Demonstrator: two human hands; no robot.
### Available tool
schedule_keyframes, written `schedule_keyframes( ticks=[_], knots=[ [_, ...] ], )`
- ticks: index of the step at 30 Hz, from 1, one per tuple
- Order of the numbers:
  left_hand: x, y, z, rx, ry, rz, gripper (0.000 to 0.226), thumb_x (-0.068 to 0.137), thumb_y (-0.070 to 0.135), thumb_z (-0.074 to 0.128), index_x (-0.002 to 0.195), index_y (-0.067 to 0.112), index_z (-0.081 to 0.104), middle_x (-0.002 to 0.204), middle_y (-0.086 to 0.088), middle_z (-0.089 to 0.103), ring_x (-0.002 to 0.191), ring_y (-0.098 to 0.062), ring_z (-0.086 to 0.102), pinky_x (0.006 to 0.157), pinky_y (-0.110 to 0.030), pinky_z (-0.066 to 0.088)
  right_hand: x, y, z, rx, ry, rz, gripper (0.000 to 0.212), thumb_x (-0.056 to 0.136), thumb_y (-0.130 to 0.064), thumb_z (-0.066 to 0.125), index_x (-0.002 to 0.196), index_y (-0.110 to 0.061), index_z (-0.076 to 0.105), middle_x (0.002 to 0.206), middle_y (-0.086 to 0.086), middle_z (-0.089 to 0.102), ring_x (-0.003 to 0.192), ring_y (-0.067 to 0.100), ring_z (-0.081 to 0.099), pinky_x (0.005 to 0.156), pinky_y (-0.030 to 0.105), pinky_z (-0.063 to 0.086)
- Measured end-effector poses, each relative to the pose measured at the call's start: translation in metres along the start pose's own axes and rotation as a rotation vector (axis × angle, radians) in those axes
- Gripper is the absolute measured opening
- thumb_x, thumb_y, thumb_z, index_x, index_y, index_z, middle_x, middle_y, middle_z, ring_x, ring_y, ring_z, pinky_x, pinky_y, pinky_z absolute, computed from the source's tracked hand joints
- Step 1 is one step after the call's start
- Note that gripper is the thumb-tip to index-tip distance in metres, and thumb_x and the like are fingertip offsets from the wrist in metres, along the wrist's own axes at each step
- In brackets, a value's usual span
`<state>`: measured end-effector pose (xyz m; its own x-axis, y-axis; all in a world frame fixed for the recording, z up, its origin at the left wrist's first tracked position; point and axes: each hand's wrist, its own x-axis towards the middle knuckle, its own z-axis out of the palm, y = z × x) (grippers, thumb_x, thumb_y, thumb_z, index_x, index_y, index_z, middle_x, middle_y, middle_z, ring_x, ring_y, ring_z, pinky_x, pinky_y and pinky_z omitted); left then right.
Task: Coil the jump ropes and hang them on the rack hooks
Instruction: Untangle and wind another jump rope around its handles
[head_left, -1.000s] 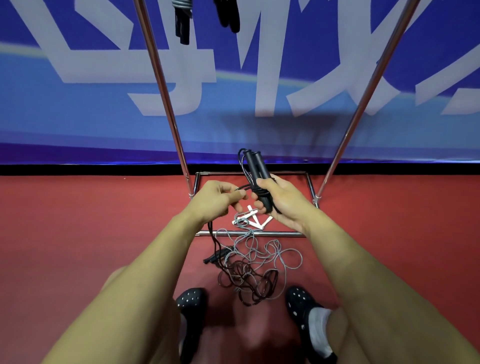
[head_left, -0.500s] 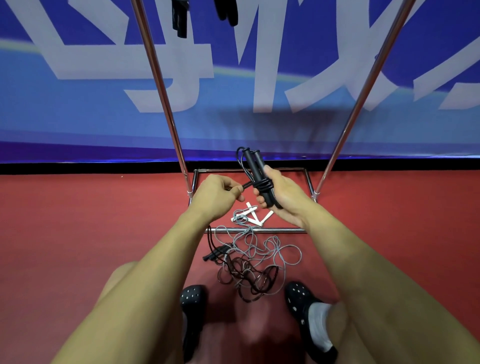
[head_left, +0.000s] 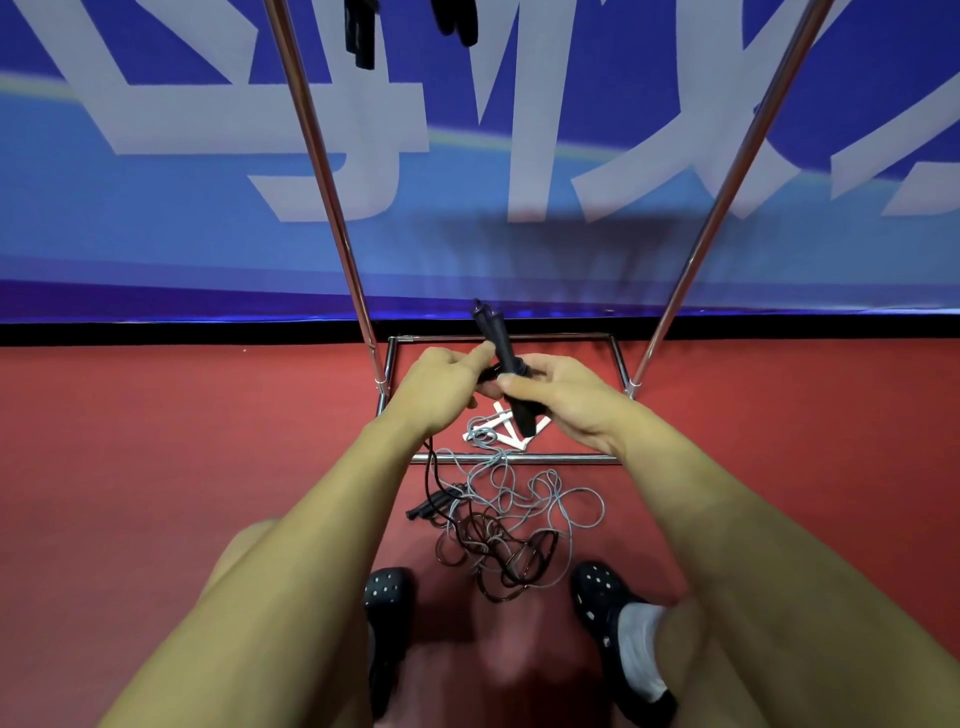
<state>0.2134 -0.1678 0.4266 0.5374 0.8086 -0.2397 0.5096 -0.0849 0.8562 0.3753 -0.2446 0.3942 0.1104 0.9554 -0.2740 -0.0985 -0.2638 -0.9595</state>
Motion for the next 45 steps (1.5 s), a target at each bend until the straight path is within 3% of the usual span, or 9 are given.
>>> schedule_keyframes(
  ticks=[2, 6, 11, 14, 17, 22, 26, 39, 45],
  knots=[
    [0.001, 0.000, 0.002, 0.015, 0.030, 0.007, 0.065, 0.096, 0.065, 0.051, 0.089, 0.008, 0.080, 0.077, -0.008, 0.075, 0.075, -0.024, 0.068, 0.075, -0.031, 0.048, -0.003, 0.001, 0.002, -0.091, 0.044, 0.001, 0.027, 0.087, -0.020, 0.081, 0.109, -0.006, 0.072, 0.105, 0.015, 0.077, 0.100, 0.016, 0.072, 0.090, 0.029, 0.052],
    [0.000, 0.002, 0.005, -0.053, -0.031, 0.049, 0.047, 0.094, 0.050, 0.067, 0.082, 0.006, 0.079, 0.073, -0.009, 0.072, 0.067, -0.014, 0.058, 0.064, -0.022, 0.044, -0.004, 0.000, 0.005, -0.085, 0.194, -0.006, 0.034, 0.082, -0.014, 0.085, 0.105, -0.003, 0.063, 0.093, 0.015, 0.073, 0.083, 0.017, 0.070, 0.076, 0.032, 0.056],
    [-0.002, 0.005, 0.002, -0.198, -0.119, 0.098, 0.034, 0.096, 0.033, 0.070, 0.075, 0.008, 0.077, 0.065, 0.000, 0.069, 0.064, -0.011, 0.058, 0.060, -0.009, 0.045, -0.014, -0.009, 0.007, 0.207, -0.091, 0.102, 0.032, 0.096, -0.003, 0.066, 0.127, -0.010, 0.058, 0.111, 0.015, 0.071, 0.102, 0.035, 0.072, 0.086, 0.051, 0.061],
    [-0.003, 0.004, 0.002, -0.210, -0.126, 0.101, 0.037, 0.097, 0.031, 0.069, 0.072, 0.003, 0.074, 0.063, -0.004, 0.065, 0.061, -0.010, 0.054, 0.055, -0.009, 0.043, -0.017, -0.011, 0.006, 0.161, -0.163, 0.170, 0.031, 0.100, -0.010, 0.062, 0.131, -0.011, 0.058, 0.107, 0.017, 0.074, 0.073, 0.031, 0.073, 0.062, 0.035, 0.060],
    [-0.006, 0.006, 0.001, -0.214, -0.153, 0.088, 0.040, 0.097, 0.035, 0.068, 0.075, 0.003, 0.073, 0.058, -0.005, 0.060, 0.058, -0.010, 0.052, 0.053, -0.009, 0.039, -0.015, -0.011, 0.004, 0.168, -0.149, 0.141, 0.037, 0.097, -0.009, 0.065, 0.133, -0.004, 0.057, 0.094, 0.018, 0.071, 0.053, 0.015, 0.048, 0.049, 0.025, 0.040],
    [-0.005, 0.004, 0.001, -0.207, -0.171, 0.057, 0.058, 0.089, 0.057, 0.070, 0.078, 0.001, 0.070, 0.070, -0.011, 0.050, 0.065, -0.019, 0.036, 0.055, -0.027, 0.029, -0.018, -0.014, 0.002, 0.249, -0.178, 0.114, 0.059, 0.093, -0.036, 0.066, 0.141, -0.005, 0.050, 0.092, 0.011, 0.066, 0.057, 0.013, 0.039, 0.049, 0.021, 0.034],
    [-0.007, 0.006, 0.002, -0.205, -0.151, 0.063, 0.047, 0.093, 0.050, 0.069, 0.074, 0.007, 0.066, 0.061, 0.004, 0.059, 0.048, -0.012, 0.033, 0.048, -0.020, 0.028, -0.019, -0.016, 0.007, 0.221, -0.059, 0.084, 0.076, 0.094, -0.069, 0.043, 0.129, -0.002, 0.055, 0.085, 0.010, 0.063, 0.055, 0.016, 0.041, 0.048, 0.024, 0.035],
    [-0.010, 0.006, 0.011, 0.158, -0.057, -0.143, 0.070, 0.085, 0.075, 0.058, 0.066, 0.008, 0.059, 0.034, 0.010, 0.038, 0.032, -0.009, 0.032, 0.052, -0.029, 0.032, -0.016, 0.004, 0.015, 0.004, 0.142, -0.025, 0.062, 0.105, -0.055, 0.043, 0.110, 0.005, 0.061, 0.077, 0.010, 0.063, 0.054, 0.023, 0.050, 0.051, 0.028, 0.041],
    [-0.006, -0.009, 0.026, -0.195, -0.131, -0.100, 0.047, 0.105, 0.044, 0.051, 0.084, 0.007, 0.071, 0.065, -0.004, 0.063, 0.047, -0.012, 0.040, 0.051, -0.026, 0.033, -0.014, -0.001, 0.009, 0.089, 0.159, 0.040, 0.065, 0.104, -0.064, 0.029, 0.104, -0.006, 0.058, 0.077, 0.011, 0.060, 0.055, 0.017, 0.046, 0.054, 0.032, 0.033]
  ],
)
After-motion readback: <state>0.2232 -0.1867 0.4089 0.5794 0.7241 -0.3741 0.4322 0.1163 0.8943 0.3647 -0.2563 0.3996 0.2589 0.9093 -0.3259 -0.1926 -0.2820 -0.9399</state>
